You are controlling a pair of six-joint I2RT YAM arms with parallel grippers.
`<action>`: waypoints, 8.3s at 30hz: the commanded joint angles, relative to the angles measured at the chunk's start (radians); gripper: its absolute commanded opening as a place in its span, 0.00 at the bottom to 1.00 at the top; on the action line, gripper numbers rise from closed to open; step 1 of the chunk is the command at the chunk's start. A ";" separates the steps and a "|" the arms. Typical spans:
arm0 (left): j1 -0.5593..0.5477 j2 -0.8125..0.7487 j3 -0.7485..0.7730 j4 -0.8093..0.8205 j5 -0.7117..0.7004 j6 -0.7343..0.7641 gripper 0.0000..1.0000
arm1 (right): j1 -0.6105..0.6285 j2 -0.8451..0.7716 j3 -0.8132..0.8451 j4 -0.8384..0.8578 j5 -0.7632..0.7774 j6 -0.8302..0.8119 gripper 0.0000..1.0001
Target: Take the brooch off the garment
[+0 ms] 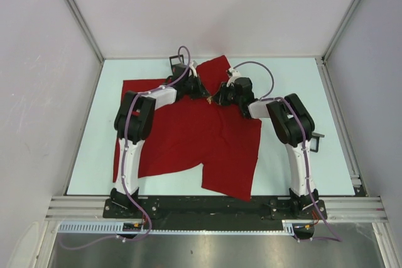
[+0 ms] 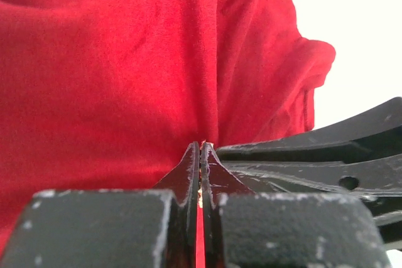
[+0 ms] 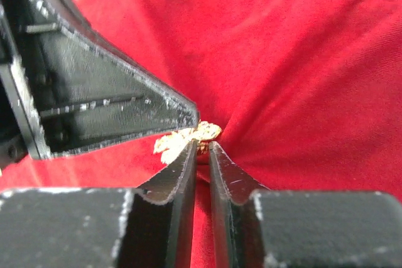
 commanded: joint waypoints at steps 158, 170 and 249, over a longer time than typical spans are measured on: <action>0.077 -0.935 -0.712 -0.016 0.181 -0.196 0.51 | 0.042 -0.481 -0.106 -0.430 -0.180 -0.102 0.00; 0.126 -1.290 -0.938 -0.117 0.329 -0.367 0.57 | 0.414 -0.825 -0.392 -0.397 0.214 -0.809 0.00; 0.091 -1.347 -1.320 0.741 0.147 -0.475 0.01 | 0.459 -0.787 -0.528 0.019 0.312 0.726 0.41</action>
